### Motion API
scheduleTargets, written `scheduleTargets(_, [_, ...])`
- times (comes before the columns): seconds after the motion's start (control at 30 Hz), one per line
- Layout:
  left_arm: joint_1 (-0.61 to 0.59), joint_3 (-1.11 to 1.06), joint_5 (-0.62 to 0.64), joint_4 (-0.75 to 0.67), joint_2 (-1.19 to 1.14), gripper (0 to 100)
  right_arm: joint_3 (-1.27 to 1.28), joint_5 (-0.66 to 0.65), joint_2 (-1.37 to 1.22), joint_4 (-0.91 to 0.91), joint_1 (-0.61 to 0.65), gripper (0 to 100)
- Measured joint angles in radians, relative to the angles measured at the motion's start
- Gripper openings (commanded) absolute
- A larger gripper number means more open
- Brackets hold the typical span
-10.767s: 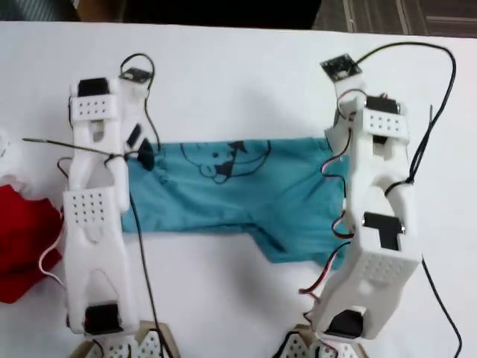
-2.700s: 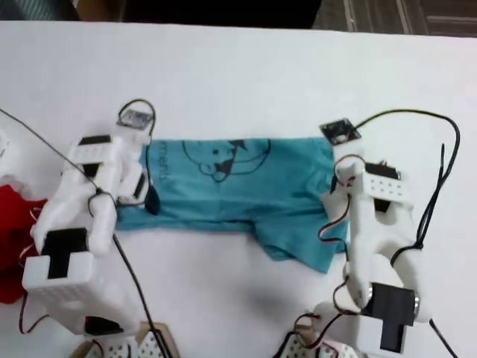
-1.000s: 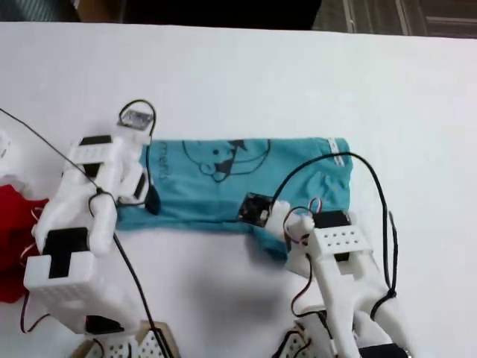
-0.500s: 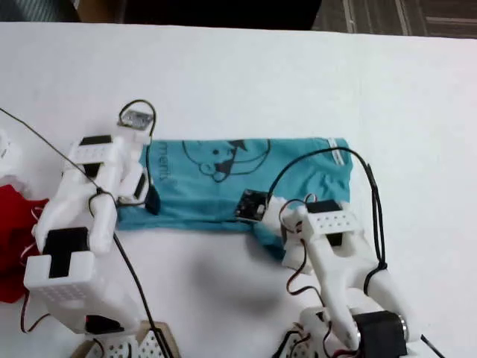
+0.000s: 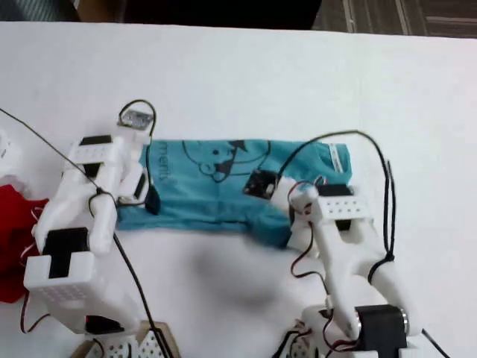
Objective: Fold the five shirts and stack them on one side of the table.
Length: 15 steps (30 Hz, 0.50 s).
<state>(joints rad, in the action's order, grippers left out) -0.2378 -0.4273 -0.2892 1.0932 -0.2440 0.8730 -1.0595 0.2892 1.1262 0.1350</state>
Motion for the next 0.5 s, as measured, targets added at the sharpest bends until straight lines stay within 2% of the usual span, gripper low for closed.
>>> scheduleTargets(0.2, [0.0,0.0,0.0,0.0,0.0,26,-0.201,-0.04,-0.008,0.121,-0.009,2.1])
scheduleTargets(0.33, [0.0,0.0,0.0,0.0,0.0,26,-0.315,-0.052,-0.011,0.132,-0.009,2.1])
scheduleTargets(0.5, [0.0,0.0,0.0,0.0,0.0,26,-0.423,-0.152,-0.077,0.12,-0.009,2.1])
